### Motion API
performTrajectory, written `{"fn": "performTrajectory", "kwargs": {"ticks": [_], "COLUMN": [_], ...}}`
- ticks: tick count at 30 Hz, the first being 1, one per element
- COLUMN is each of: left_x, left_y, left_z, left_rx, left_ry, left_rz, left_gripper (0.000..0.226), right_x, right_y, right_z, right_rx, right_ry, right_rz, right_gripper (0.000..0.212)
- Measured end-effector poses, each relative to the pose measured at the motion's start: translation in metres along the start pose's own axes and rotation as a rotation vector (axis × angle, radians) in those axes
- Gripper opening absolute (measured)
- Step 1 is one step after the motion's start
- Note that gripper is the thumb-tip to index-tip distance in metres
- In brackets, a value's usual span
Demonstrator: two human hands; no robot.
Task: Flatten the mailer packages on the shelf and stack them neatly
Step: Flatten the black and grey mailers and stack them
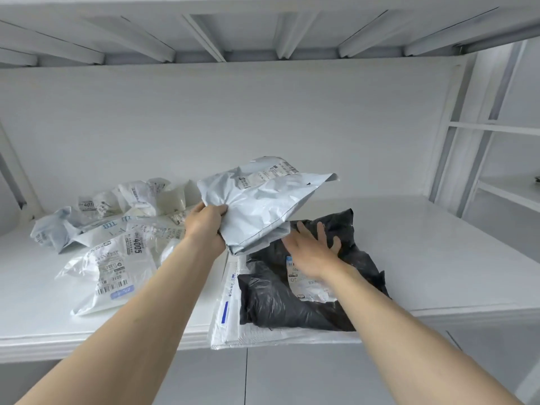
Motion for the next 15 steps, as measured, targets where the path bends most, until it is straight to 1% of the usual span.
{"fn": "performTrajectory", "kwargs": {"ticks": [1, 2, 3, 4, 5, 6, 7, 8, 9, 11, 13, 14, 15], "left_x": [0.004, 0.007, 0.009, 0.009, 0.008, 0.005, 0.000, -0.004, -0.009, -0.019, -0.031, -0.037, -0.043], "left_y": [0.004, 0.009, 0.013, 0.017, 0.022, 0.027, 0.031, 0.033, 0.035, 0.034, 0.032, 0.029, 0.030], "left_z": [-0.005, -0.010, -0.015, -0.021, -0.026, -0.032, -0.035, -0.036, -0.038, -0.040, -0.040, -0.039, -0.042], "left_rx": [-0.039, -0.075, -0.100, -0.121, -0.145, -0.168, -0.182, -0.180, -0.171, -0.153, -0.155, -0.157, -0.171], "left_ry": [0.000, 0.011, 0.025, 0.039, 0.054, 0.069, 0.086, 0.115, 0.148, 0.217, 0.252, 0.268, 0.290], "left_rz": [0.028, 0.065, 0.103, 0.152, 0.195, 0.240, 0.279, 0.325, 0.371, 0.500, 0.649, 0.719, 0.779], "left_gripper": [0.034, 0.032, 0.032, 0.032, 0.033, 0.033, 0.034, 0.037, 0.040, 0.046, 0.050, 0.050, 0.049], "right_x": [-0.002, 0.000, 0.006, 0.013, 0.018, 0.024, 0.030, 0.037, 0.042, 0.047, 0.054, 0.057, 0.063], "right_y": [-0.017, -0.036, -0.053, -0.064, -0.072, -0.077, -0.084, -0.085, -0.088, -0.085, -0.078, -0.071, -0.066], "right_z": [0.000, -0.003, -0.008, -0.013, -0.017, -0.022, -0.029, -0.033, -0.042, -0.054, -0.059, -0.057, -0.056], "right_rx": [0.089, 0.198, 0.262, 0.246, 0.150, 0.038, -0.039, -0.076, -0.100, -0.122, -0.137, -0.108, -0.065], "right_ry": [-0.005, 0.065, 0.185, 0.287, 0.336, 0.342, 0.339, 0.346, 0.355, 0.336, 0.278, 0.272, 0.294], "right_rz": [0.182, 0.491, 0.850, 1.209, 1.495, 1.671, 1.747, 1.772, 1.784, 1.741, 1.605, 1.540, 1.475], "right_gripper": [0.051, 0.048, 0.046, 0.046, 0.053, 0.065, 0.075, 0.079, 0.074, 0.052, 0.035, 0.037, 0.047]}}
Point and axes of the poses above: each hand's wrist, its own z-axis towards the middle knuckle, its own y-axis out of the palm, x = y × z, the point moved 4 cm from there along z, towards the middle knuckle, and after that the axes turned 7 degrees about x, right-handed, at the moved point
